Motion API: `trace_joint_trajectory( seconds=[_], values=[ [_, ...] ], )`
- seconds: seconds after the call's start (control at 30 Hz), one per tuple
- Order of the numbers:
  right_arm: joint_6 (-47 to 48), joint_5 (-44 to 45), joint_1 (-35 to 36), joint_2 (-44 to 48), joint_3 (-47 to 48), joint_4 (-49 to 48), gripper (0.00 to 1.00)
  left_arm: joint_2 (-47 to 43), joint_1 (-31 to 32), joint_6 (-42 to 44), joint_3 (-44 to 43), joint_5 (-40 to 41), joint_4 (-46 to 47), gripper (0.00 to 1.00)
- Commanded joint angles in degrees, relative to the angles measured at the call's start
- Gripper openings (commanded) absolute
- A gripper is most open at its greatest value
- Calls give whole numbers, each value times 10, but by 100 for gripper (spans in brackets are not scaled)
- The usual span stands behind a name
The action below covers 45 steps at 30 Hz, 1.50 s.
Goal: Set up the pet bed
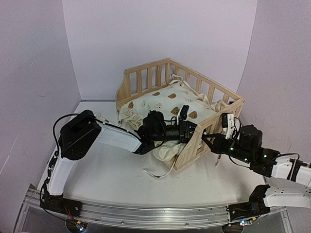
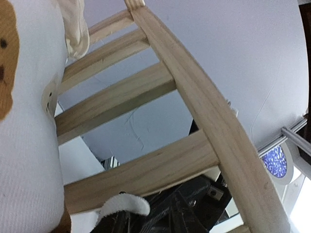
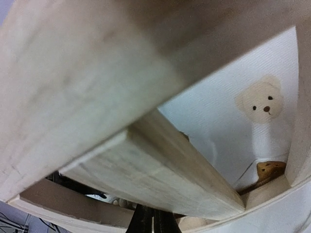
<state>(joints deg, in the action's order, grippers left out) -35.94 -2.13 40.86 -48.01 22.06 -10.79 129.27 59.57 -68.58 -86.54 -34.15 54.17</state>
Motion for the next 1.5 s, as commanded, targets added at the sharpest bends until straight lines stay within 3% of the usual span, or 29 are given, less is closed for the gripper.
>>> trace_joint_trajectory(
  seconds=[0.0,0.1,0.23,0.4,0.53,0.7,0.87,0.97,1.17,1.27,1.37,1.47],
  values=[
    [36,33,-11,50,84,164,0,-46,9,33,37,-36,12,35],
    [61,19,-11,77,95,249,0,-71,2,61,62,-39,8,40],
    [159,-71,-11,34,138,335,0,-130,-8,109,123,-52,-17,52],
    [248,-137,-11,13,174,413,0,-234,-9,217,199,-62,-153,57],
    [205,-129,-11,9,184,421,0,-337,-9,290,317,-27,-195,61],
    [121,-173,-11,4,187,495,0,-425,-7,310,443,132,-209,69],
    [39,-215,-11,31,188,537,0,-416,-35,213,468,217,-208,72],
    [37,-255,-11,2,198,567,0,-385,-35,207,439,200,-209,84],
    [57,-276,-11,-44,220,579,0,-312,-23,188,377,151,-200,89],
    [73,-227,-11,-52,253,623,0,-301,-24,195,370,158,-200,76],
    [95,-186,-11,-76,294,697,4,-301,-29,209,366,166,-204,50],
    [95,-64,-11,-112,357,814,8,-312,-33,224,360,166,-212,25]
  ],
)
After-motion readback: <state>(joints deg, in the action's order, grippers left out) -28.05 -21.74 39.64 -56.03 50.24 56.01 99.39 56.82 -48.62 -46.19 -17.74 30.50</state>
